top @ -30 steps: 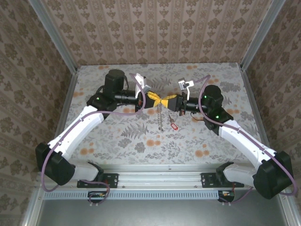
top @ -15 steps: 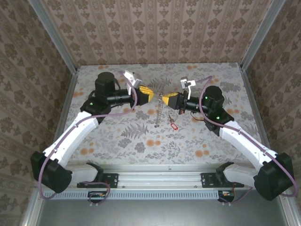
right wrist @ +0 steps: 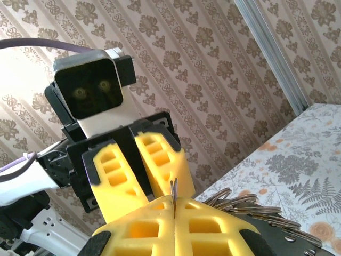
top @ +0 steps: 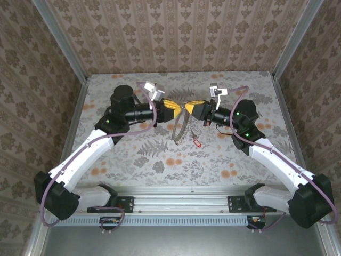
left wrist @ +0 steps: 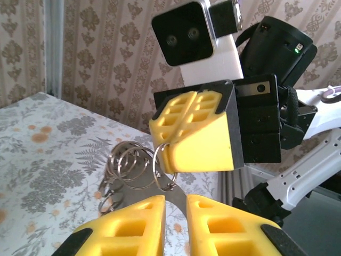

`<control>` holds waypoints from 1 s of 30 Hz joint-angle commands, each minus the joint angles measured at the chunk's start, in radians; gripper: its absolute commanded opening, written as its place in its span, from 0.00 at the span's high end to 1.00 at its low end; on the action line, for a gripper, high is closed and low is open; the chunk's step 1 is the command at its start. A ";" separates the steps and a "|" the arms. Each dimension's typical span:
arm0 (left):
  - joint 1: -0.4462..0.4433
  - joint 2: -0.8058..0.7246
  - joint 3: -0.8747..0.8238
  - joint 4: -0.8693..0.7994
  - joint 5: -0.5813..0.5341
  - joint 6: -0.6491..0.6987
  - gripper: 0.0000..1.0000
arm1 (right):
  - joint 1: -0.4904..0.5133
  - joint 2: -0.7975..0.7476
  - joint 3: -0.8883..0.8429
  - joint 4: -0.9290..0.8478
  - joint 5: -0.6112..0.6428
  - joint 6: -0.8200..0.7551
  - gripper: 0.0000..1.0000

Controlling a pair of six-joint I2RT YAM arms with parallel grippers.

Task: Put the keys on the keyring

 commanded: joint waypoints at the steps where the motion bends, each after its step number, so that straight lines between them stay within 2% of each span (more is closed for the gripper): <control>1: -0.008 0.014 0.014 0.038 0.019 -0.024 0.80 | 0.004 -0.013 -0.002 0.072 0.018 0.024 1.00; 20: -0.013 0.042 0.025 0.098 0.007 -0.054 0.77 | 0.004 -0.016 -0.009 0.051 0.008 0.014 1.00; 30: -0.029 0.063 0.045 0.097 0.007 -0.051 0.85 | 0.004 -0.019 -0.008 0.032 0.007 0.009 1.00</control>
